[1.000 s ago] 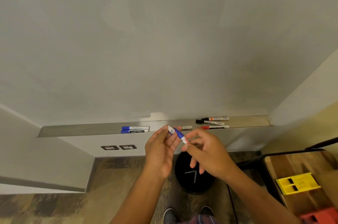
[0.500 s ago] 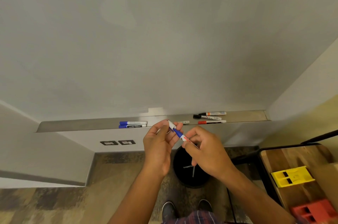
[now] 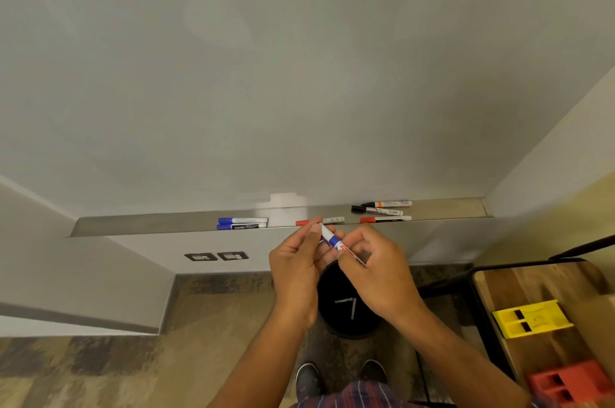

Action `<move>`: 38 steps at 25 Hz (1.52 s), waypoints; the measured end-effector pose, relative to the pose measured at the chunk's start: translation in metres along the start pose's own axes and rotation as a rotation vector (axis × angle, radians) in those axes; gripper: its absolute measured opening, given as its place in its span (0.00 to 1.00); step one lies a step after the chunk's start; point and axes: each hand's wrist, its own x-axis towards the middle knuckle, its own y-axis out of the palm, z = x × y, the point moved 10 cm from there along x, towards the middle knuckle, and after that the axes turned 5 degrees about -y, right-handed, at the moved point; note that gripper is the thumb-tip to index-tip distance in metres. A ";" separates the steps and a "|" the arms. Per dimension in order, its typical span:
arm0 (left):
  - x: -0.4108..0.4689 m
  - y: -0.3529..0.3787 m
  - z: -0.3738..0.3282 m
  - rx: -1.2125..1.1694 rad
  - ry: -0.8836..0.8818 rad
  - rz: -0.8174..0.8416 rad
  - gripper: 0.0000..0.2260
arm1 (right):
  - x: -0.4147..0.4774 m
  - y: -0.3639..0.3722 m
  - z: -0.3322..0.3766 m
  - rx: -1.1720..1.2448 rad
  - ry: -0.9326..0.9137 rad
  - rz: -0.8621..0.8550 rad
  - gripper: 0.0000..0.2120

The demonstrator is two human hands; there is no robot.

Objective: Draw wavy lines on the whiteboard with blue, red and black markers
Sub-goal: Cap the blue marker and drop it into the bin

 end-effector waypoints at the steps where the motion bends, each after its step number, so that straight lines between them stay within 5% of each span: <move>1: -0.002 0.000 0.002 -0.001 0.017 -0.016 0.10 | -0.001 0.000 0.000 0.018 0.002 -0.024 0.04; 8: -0.003 0.005 0.006 0.060 0.099 -0.014 0.10 | -0.008 -0.001 -0.012 0.056 0.026 -0.101 0.05; 22: 0.038 -0.028 0.069 0.377 0.070 -0.051 0.09 | -0.023 0.044 -0.115 0.173 0.290 0.175 0.06; 33: 0.089 -0.069 0.176 1.197 -0.080 0.077 0.18 | -0.078 0.072 -0.271 -0.102 0.788 0.035 0.09; 38: 0.108 -0.089 0.192 1.292 -0.085 0.101 0.19 | -0.060 0.060 -0.295 -0.091 0.857 -0.058 0.05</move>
